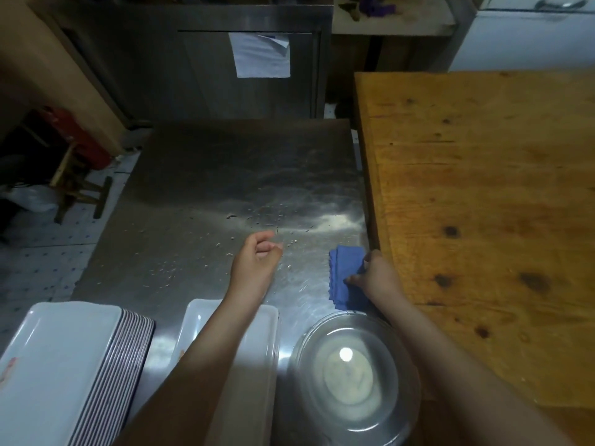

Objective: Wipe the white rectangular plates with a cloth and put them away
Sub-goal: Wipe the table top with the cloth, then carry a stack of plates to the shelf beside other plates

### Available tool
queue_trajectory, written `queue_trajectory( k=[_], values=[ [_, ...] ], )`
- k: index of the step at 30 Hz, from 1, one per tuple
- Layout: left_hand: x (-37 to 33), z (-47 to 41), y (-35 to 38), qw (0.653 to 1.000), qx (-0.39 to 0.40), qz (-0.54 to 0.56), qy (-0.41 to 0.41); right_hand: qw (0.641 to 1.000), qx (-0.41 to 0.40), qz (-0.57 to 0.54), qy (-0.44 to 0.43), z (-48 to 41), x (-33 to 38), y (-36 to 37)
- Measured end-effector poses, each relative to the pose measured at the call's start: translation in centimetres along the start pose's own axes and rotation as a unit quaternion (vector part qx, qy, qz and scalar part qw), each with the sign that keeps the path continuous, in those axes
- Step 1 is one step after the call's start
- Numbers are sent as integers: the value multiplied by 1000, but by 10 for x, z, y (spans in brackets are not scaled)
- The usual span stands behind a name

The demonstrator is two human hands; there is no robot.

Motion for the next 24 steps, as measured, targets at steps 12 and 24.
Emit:
queue_trajectory(
  k=[12,24],
  values=[
    [-13,50,-41,998,-36,39,26,973,-43,-223,-43,33,48,-14],
    [-34,124,-184,979,-68,101,163,928,-46,-302,-212,124,211,-9]
  ],
)
Point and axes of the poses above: each hand's wrist, its own z-axis away from the middle knuckle, its own y-axis out of the palm, x = y × z, the point moved 7 cm from there along -z, towards the middle knuckle, and after that the axes turned 15 degrees about -y, right-handed, at the moved point
